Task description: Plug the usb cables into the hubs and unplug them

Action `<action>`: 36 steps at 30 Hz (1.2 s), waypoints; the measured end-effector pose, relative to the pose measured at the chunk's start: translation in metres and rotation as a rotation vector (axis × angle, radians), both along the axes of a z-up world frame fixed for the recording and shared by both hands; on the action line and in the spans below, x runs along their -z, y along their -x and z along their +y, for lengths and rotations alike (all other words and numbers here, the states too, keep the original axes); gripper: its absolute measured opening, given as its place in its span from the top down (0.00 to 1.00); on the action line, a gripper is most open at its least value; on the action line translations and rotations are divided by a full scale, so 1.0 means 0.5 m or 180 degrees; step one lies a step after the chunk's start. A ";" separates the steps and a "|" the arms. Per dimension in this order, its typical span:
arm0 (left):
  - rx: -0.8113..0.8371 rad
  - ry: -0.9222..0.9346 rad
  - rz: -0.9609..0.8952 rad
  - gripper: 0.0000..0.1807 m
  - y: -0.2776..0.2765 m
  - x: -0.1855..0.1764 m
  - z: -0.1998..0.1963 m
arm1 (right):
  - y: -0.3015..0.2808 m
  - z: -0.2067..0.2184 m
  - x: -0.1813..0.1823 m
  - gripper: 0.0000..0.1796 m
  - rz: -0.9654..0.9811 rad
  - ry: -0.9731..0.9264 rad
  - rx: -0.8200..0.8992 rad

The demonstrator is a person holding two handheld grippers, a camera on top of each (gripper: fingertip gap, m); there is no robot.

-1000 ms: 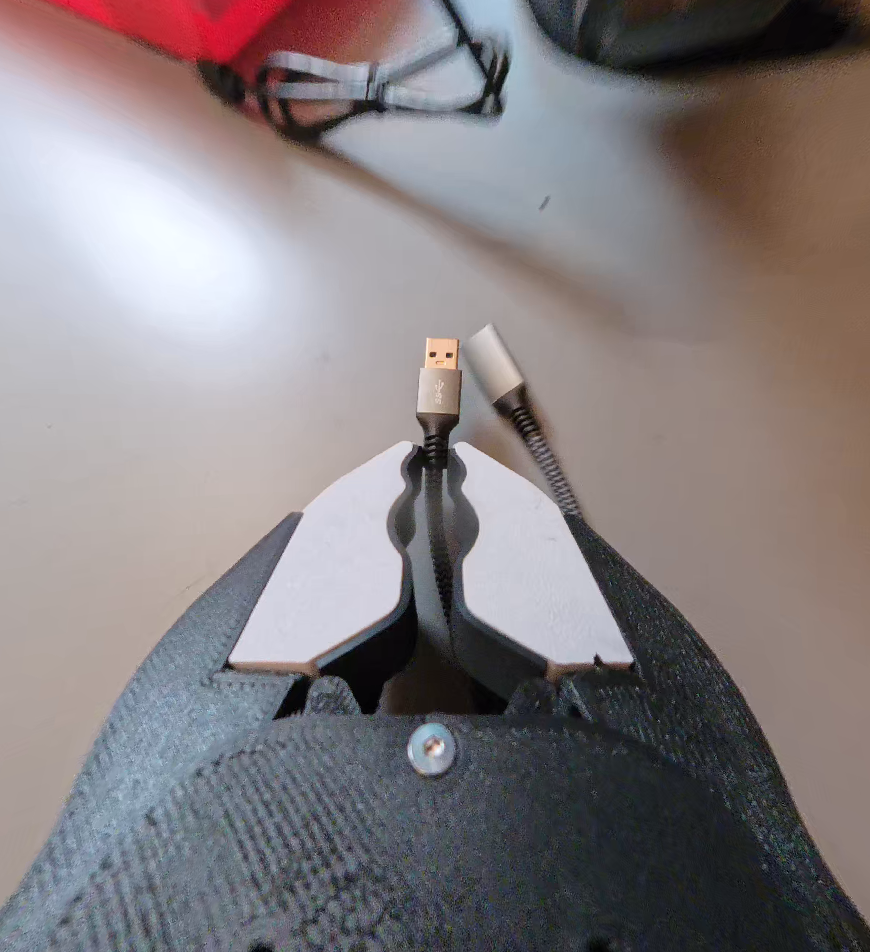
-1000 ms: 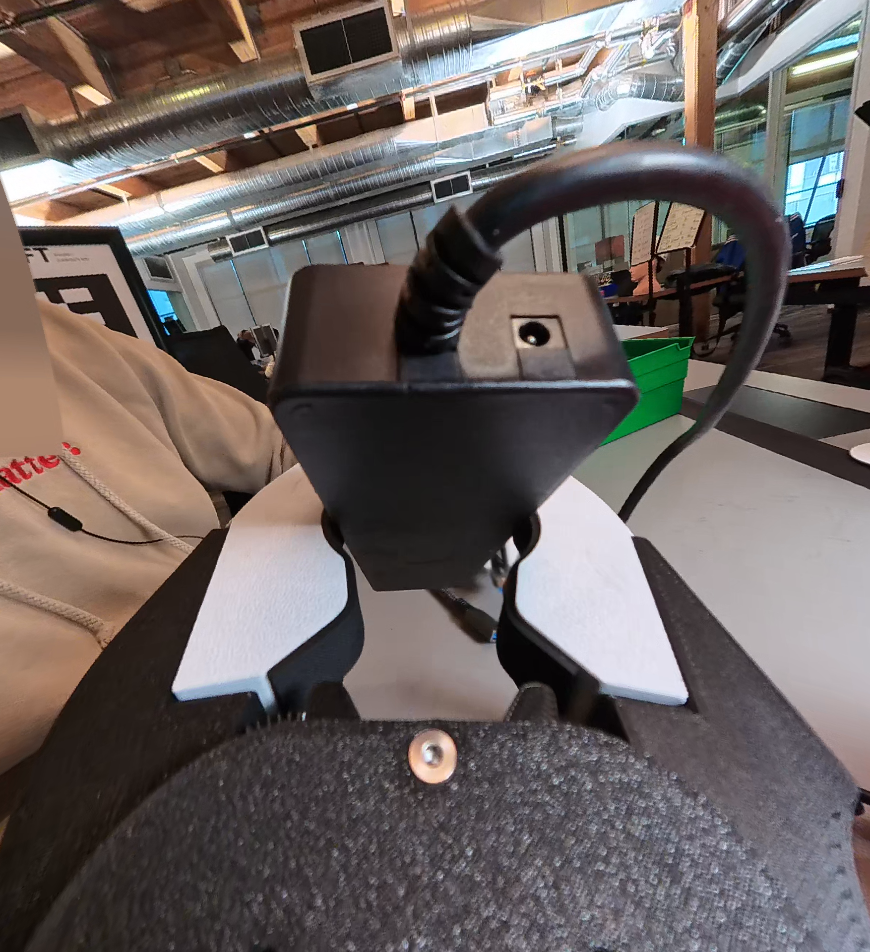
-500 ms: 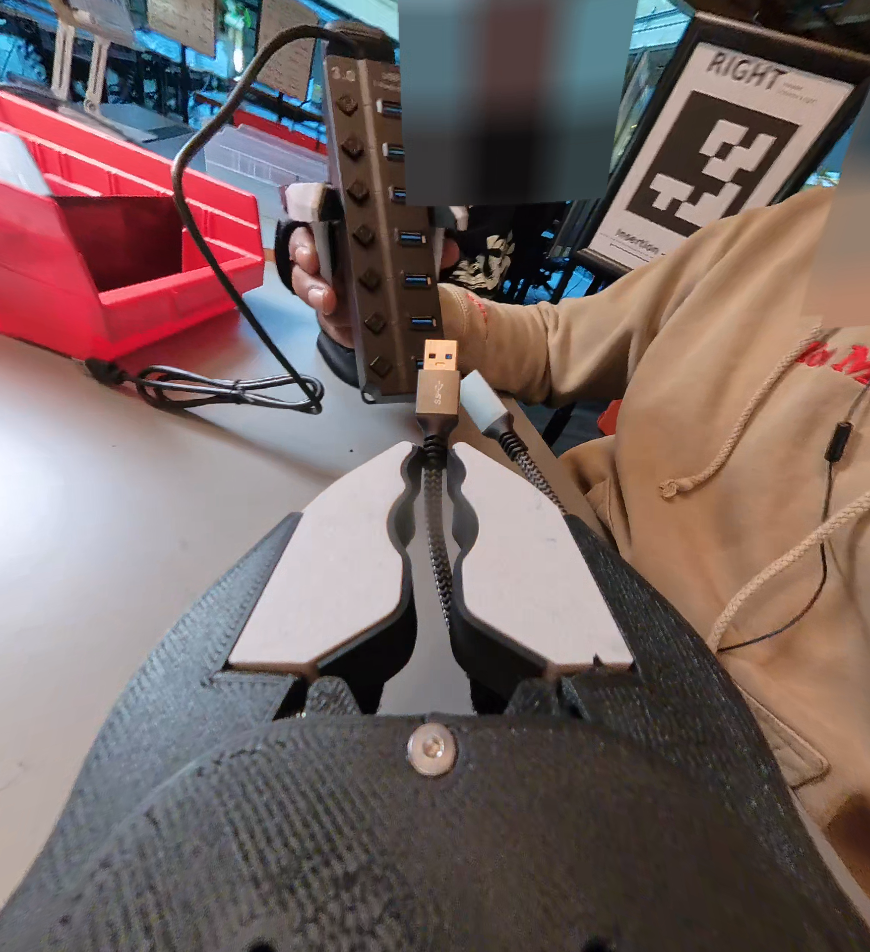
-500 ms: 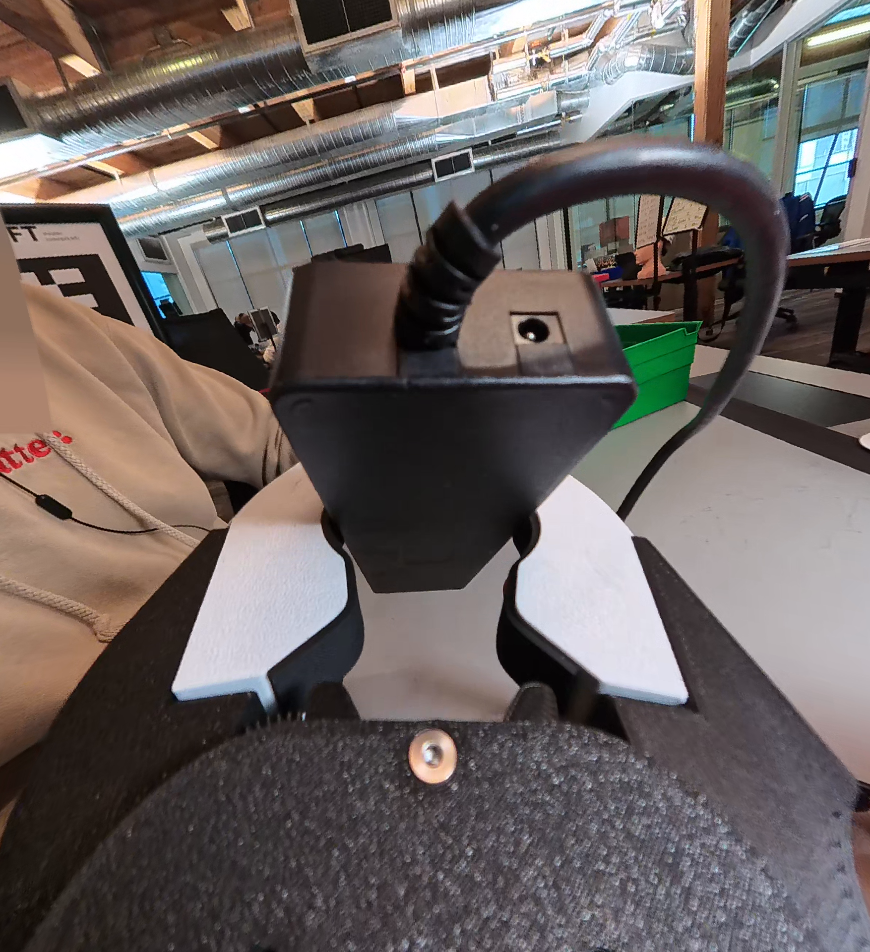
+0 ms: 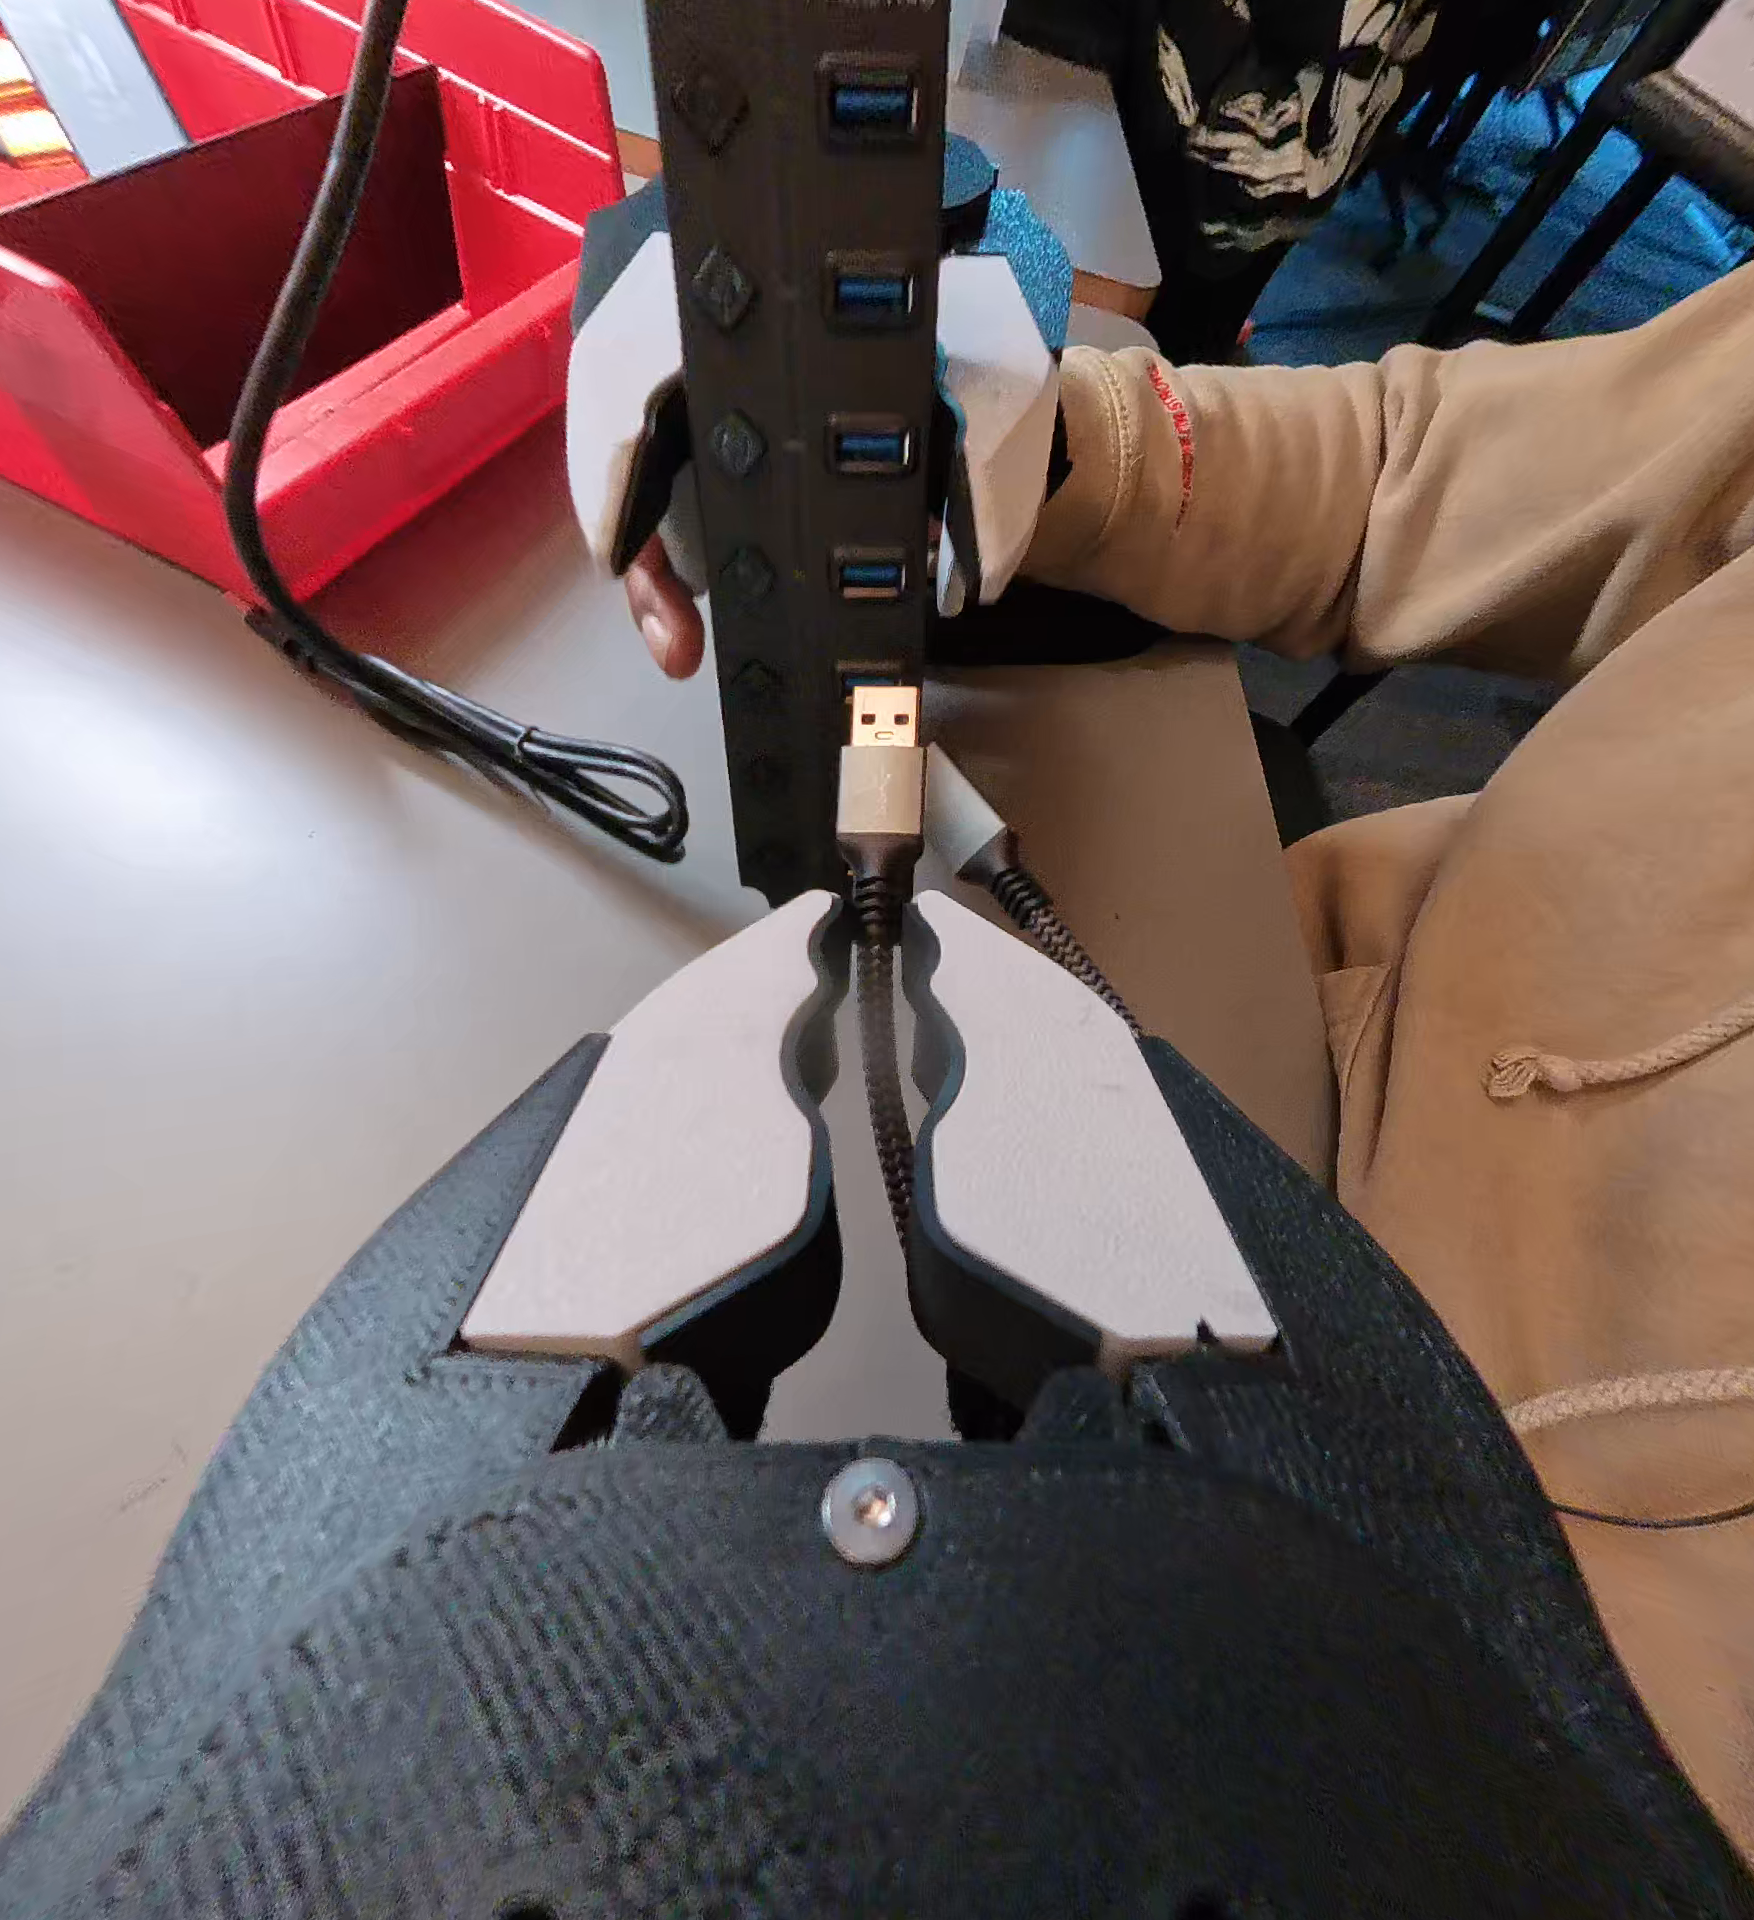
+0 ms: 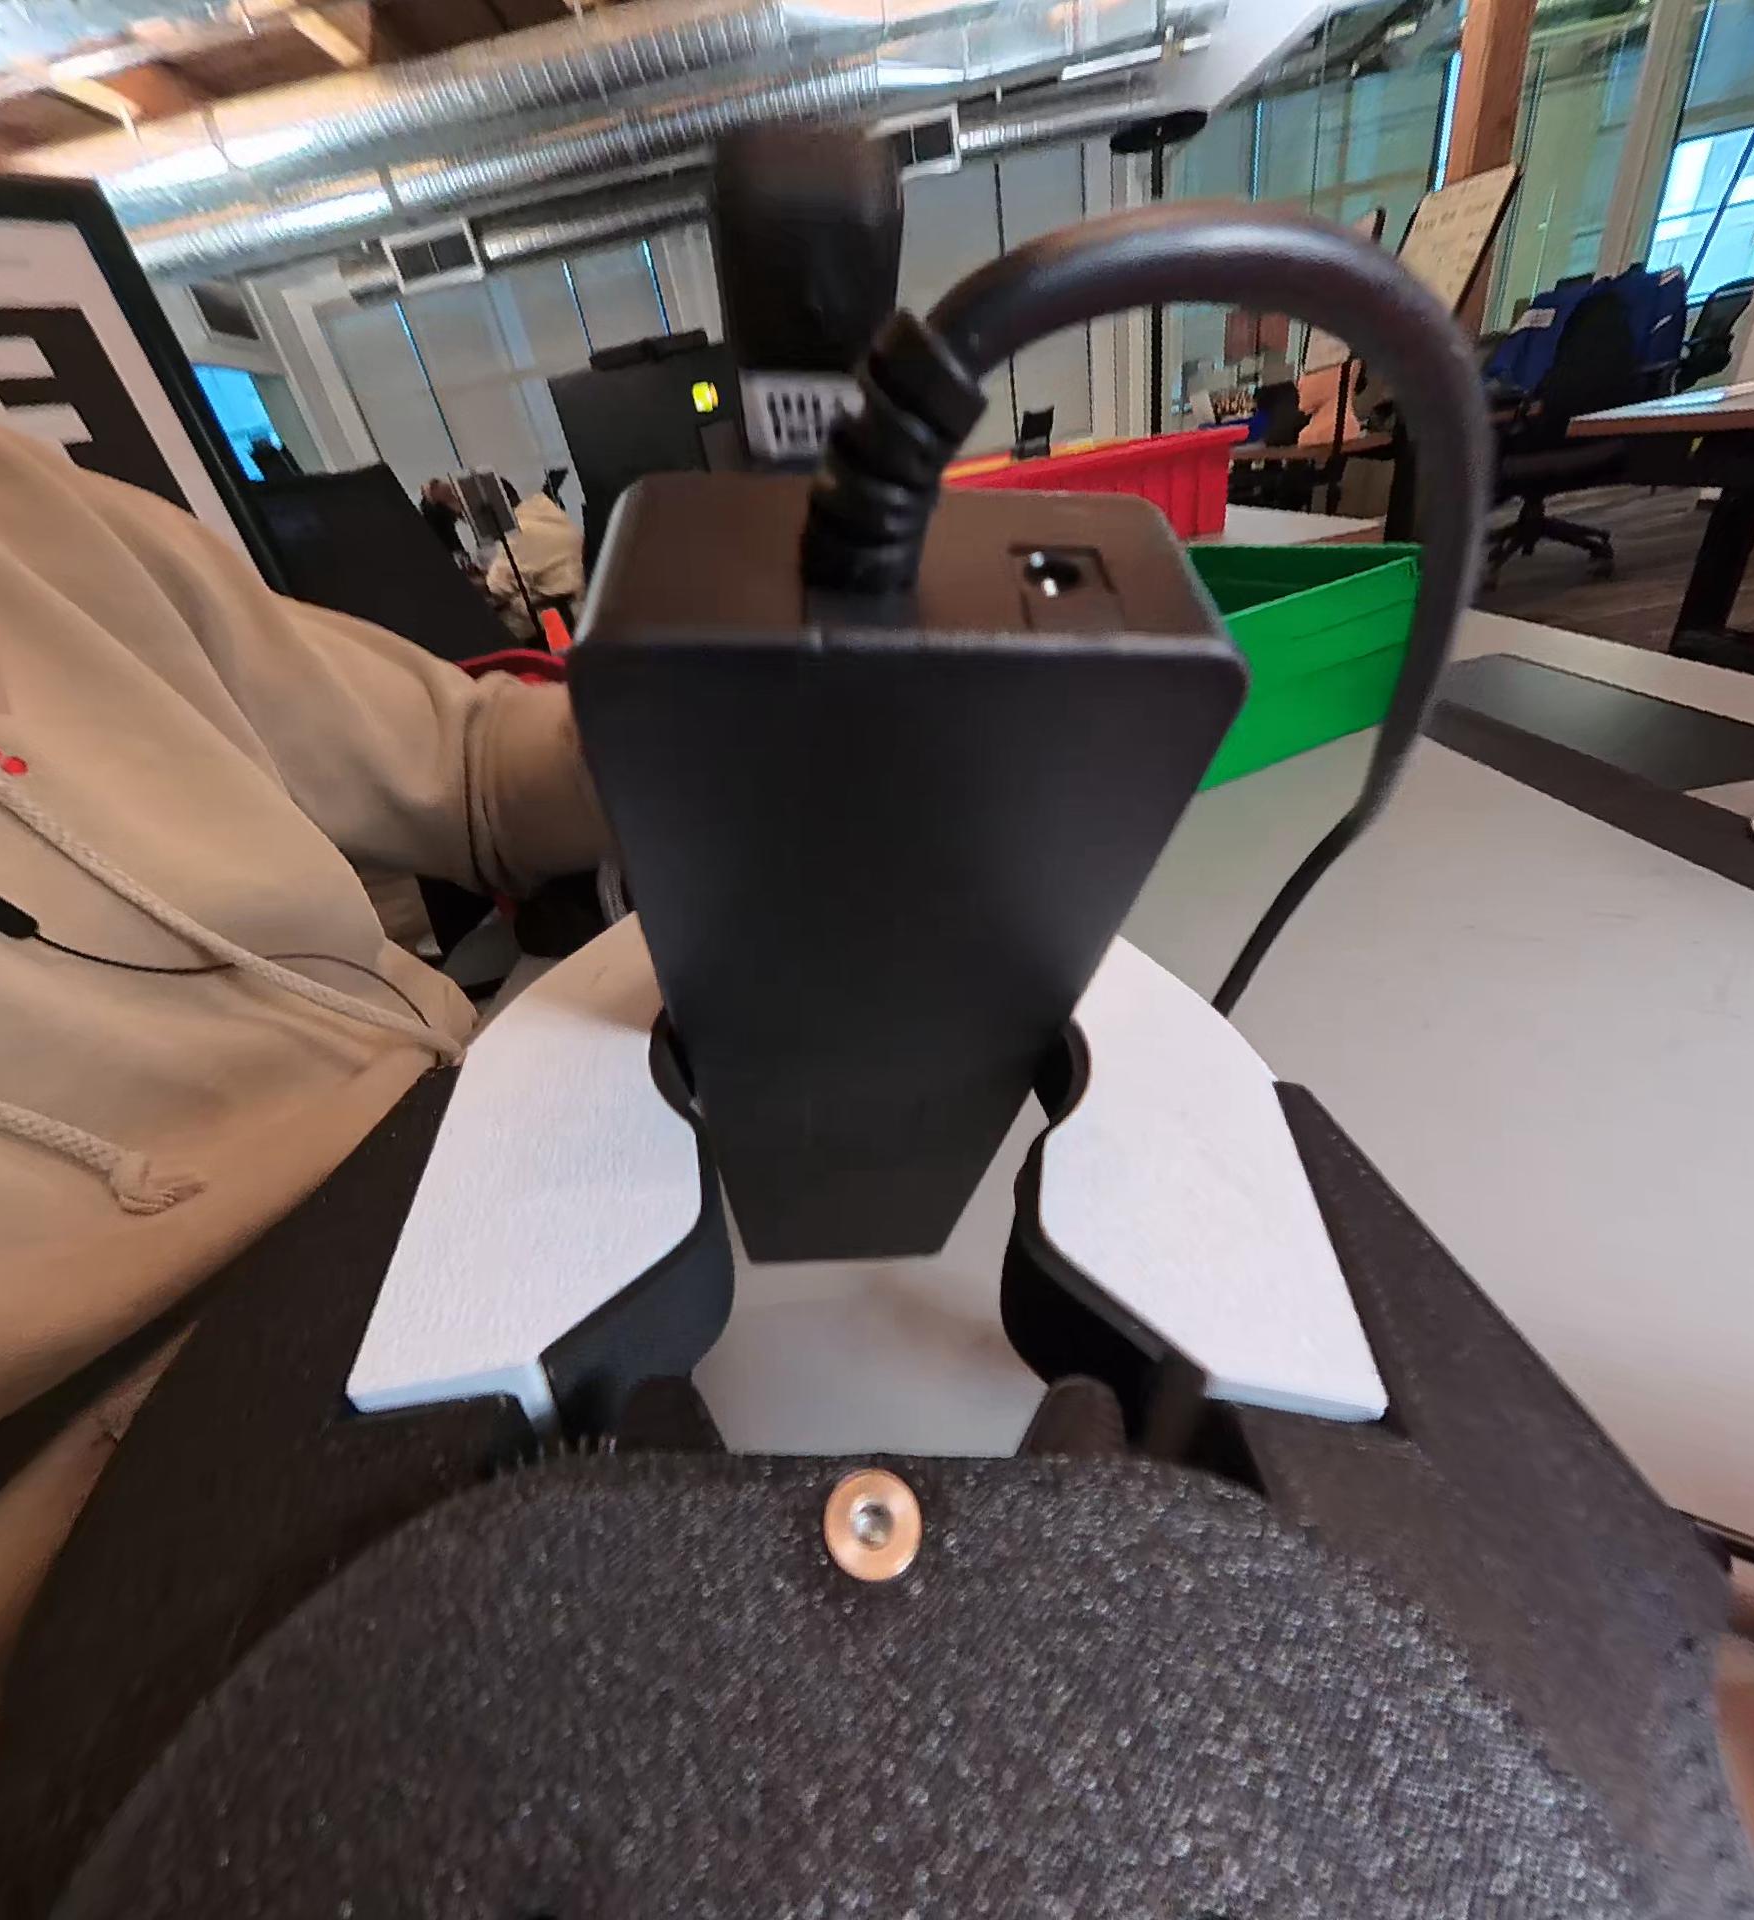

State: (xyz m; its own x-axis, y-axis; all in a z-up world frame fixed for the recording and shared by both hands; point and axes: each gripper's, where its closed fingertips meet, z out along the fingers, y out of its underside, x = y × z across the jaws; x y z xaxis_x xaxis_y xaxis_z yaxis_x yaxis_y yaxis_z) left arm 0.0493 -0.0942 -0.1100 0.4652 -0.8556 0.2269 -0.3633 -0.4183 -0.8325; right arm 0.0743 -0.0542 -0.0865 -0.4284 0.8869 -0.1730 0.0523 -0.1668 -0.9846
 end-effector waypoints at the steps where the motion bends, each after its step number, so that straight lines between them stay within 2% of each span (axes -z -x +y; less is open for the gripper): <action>1: 0.0009 0.0014 0.0046 0.95 -0.006 -0.005 0.003 | 0.001 -0.003 0.004 0.65 -0.0031 -0.0041 -0.0003; 7: 0.0149 0.0113 0.0419 0.95 -0.046 -0.028 0.025 | 0.009 -0.024 0.014 0.65 -0.0101 -0.0147 -0.0062; 21: 0.0314 0.0372 0.0974 0.95 -0.026 0.016 0.009 | 0.024 -0.039 0.067 0.65 -0.0537 -0.0545 -0.0032; 36: 0.0359 0.0411 0.0902 0.95 -0.024 0.017 0.004 | 0.026 -0.055 0.084 0.65 -0.0691 -0.0628 -0.0122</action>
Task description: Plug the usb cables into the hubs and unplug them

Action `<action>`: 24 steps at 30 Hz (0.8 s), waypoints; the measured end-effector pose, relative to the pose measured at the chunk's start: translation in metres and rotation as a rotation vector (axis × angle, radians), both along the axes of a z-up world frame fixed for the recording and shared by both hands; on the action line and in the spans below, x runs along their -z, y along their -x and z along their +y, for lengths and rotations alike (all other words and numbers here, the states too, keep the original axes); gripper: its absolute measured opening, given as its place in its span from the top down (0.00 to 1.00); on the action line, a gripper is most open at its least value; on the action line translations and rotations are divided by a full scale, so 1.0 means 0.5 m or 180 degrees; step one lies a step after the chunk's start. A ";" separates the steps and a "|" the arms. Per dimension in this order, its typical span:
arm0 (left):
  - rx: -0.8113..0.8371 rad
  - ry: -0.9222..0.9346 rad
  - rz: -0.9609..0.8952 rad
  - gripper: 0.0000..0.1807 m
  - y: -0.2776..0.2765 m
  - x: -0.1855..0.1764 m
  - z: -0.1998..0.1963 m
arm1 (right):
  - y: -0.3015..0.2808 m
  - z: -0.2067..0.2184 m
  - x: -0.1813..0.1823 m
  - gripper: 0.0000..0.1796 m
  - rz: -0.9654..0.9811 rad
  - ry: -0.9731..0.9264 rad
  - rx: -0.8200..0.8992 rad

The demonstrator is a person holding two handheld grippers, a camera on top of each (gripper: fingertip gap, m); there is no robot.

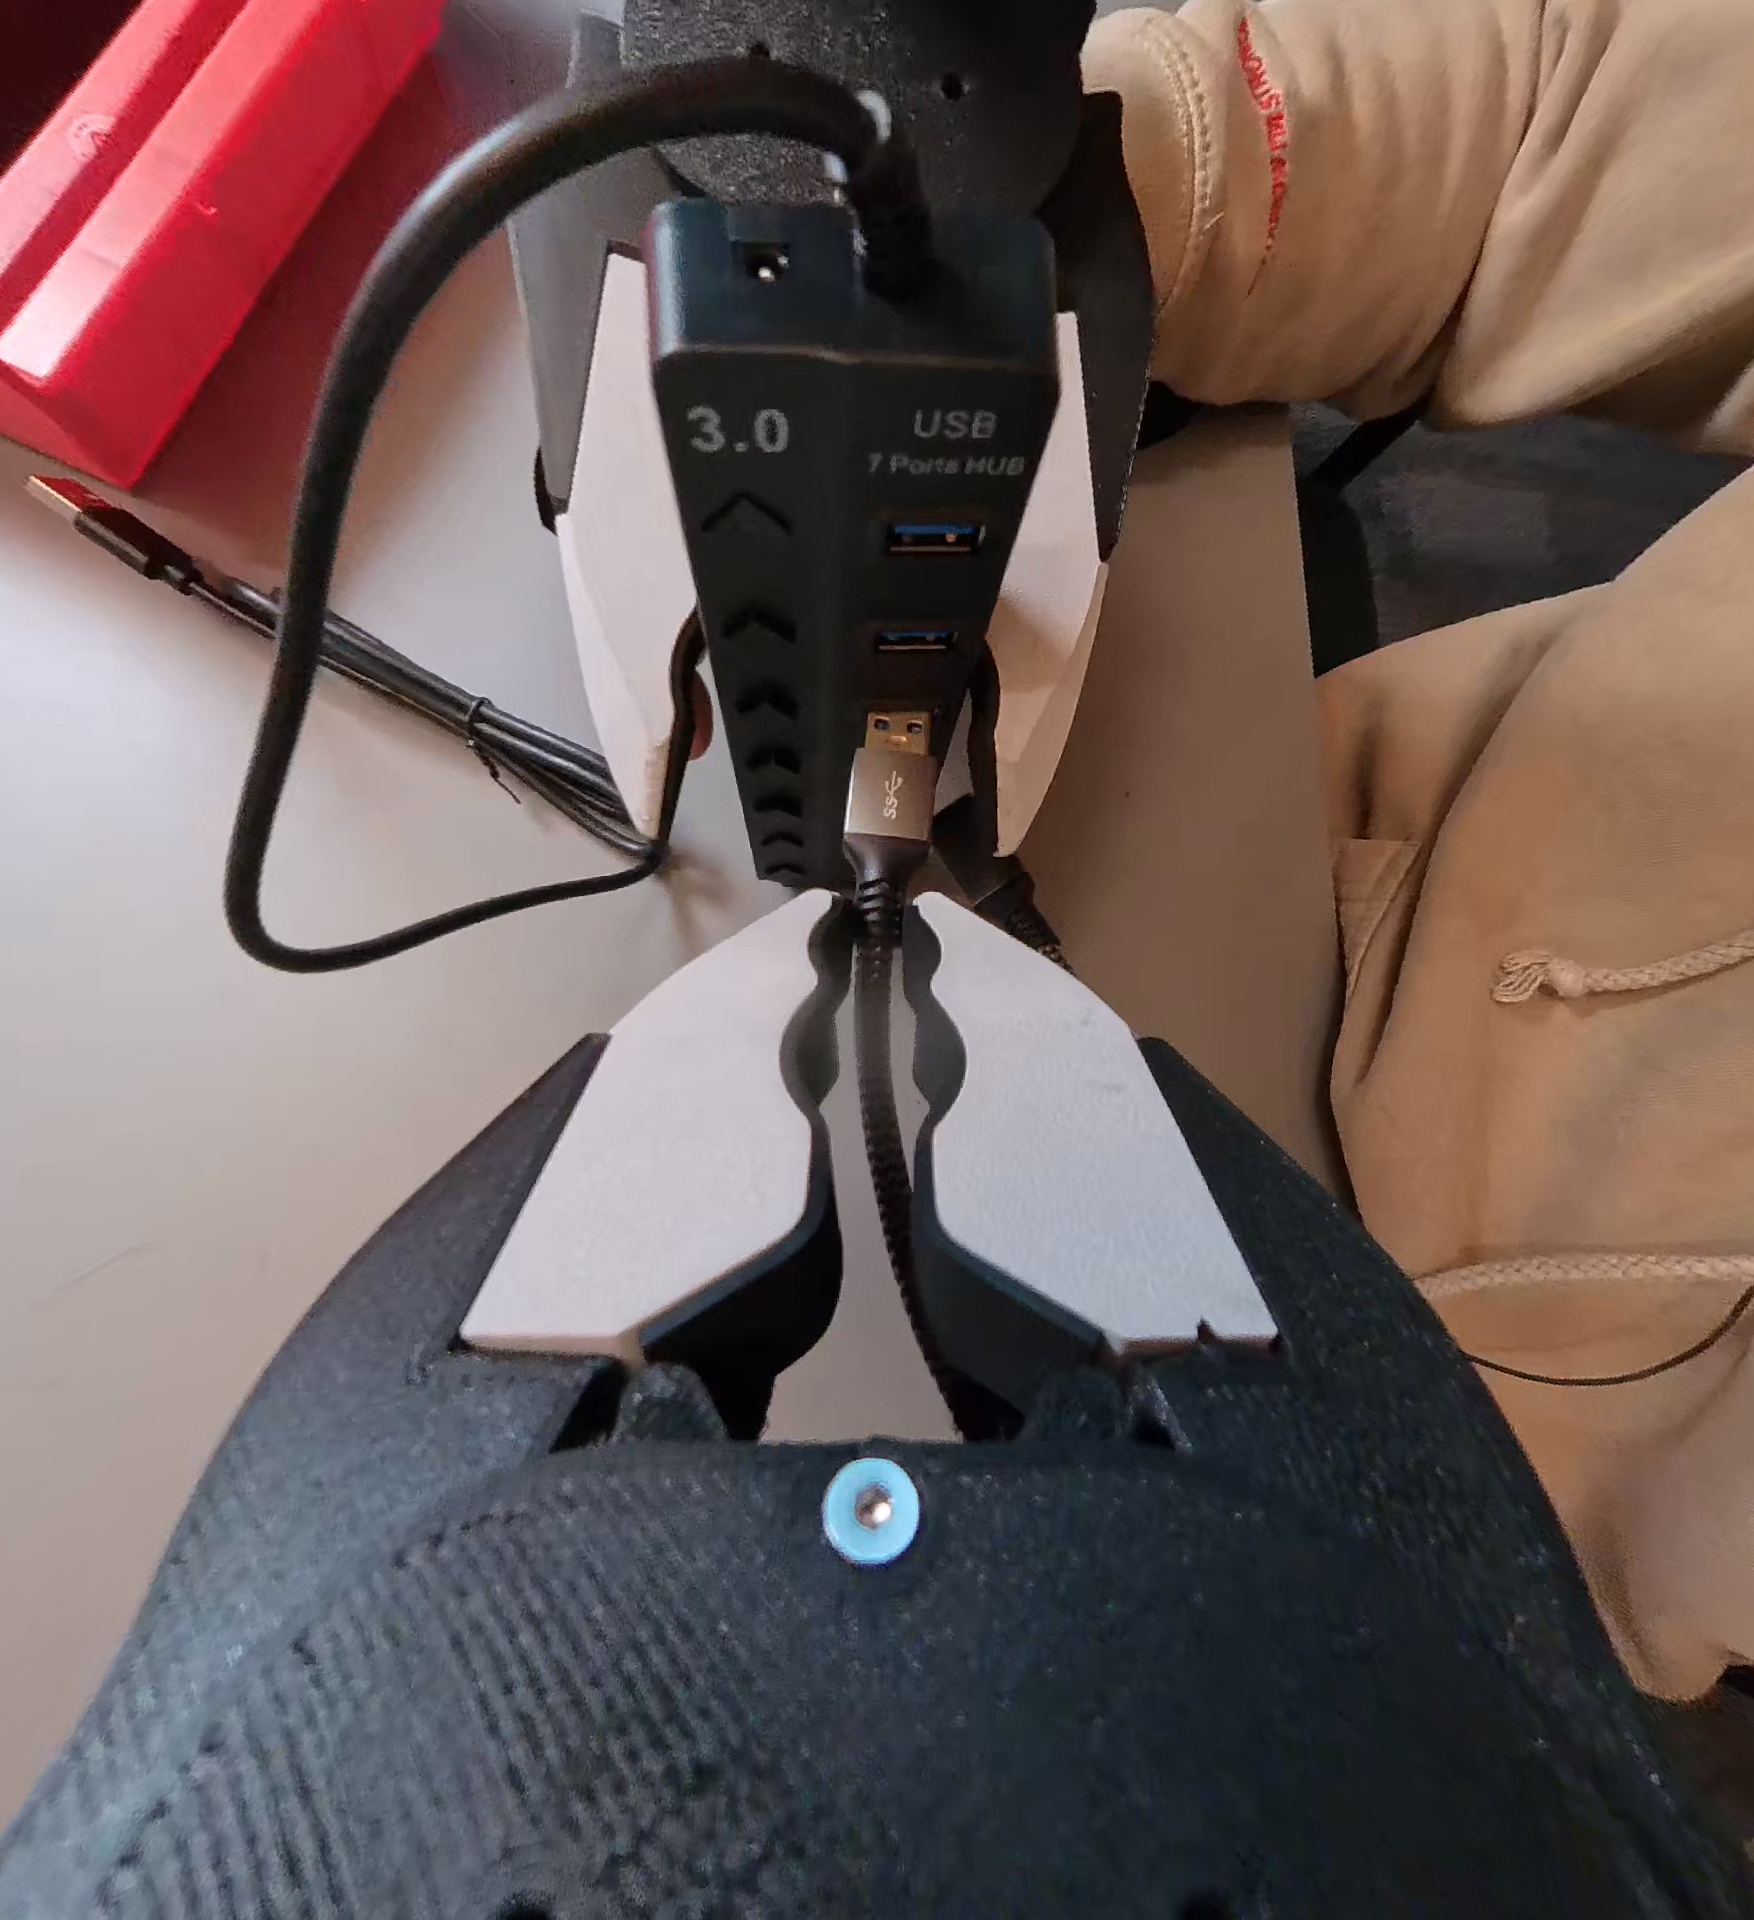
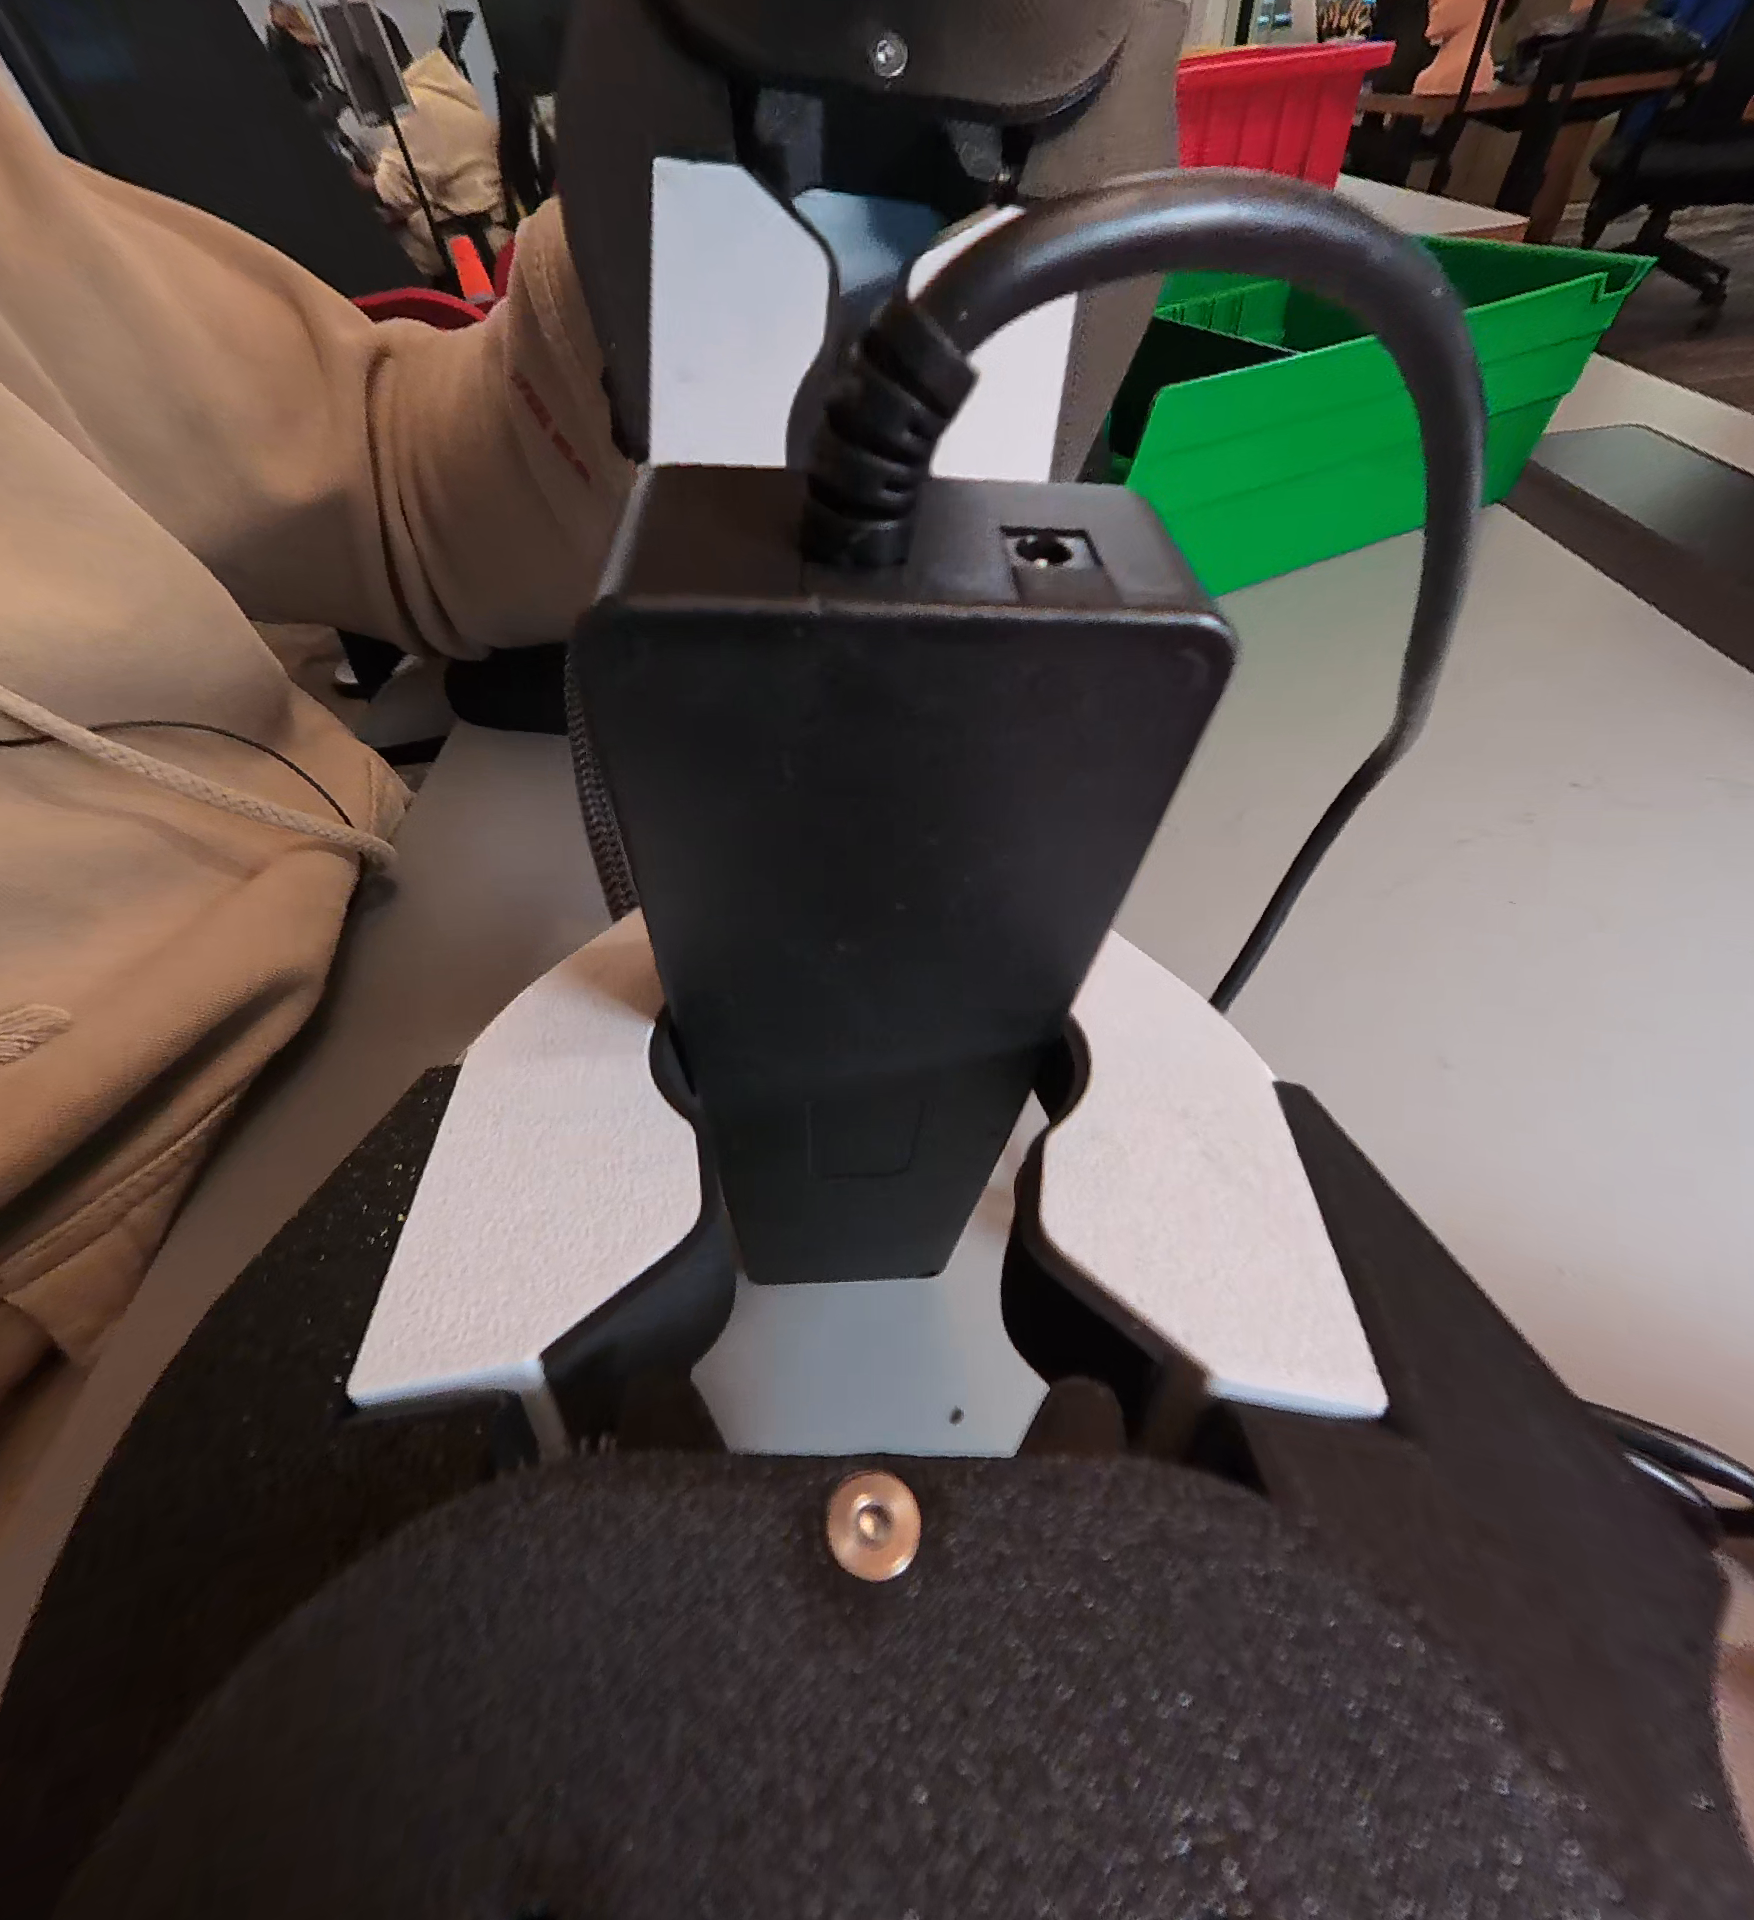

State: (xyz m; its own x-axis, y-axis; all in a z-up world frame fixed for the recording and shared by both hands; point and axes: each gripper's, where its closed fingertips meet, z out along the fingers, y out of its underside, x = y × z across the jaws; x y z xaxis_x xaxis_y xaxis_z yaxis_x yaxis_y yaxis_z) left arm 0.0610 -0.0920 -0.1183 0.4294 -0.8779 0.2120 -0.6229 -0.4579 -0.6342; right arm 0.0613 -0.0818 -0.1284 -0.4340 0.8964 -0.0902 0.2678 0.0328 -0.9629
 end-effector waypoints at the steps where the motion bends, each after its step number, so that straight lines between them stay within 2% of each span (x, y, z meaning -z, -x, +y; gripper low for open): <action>1: 0.0008 -0.0020 -0.0011 0.95 -0.003 -0.002 -0.001 | 0.000 -0.001 -0.003 0.65 0.0021 0.0031 -0.0005; 9: -0.0090 -0.0121 -0.0551 0.95 -0.029 -0.039 0.012 | 0.000 0.000 -0.010 0.65 0.0121 0.0103 -0.0003; 19: -0.0200 -0.0410 -0.0663 0.95 -0.035 -0.071 0.018 | 0.006 0.010 -0.064 0.65 0.0655 0.0401 0.0233; 24: -0.0210 -0.0531 -0.0669 0.95 -0.038 -0.073 0.019 | 0.005 0.013 -0.068 0.64 0.0747 0.0320 0.0274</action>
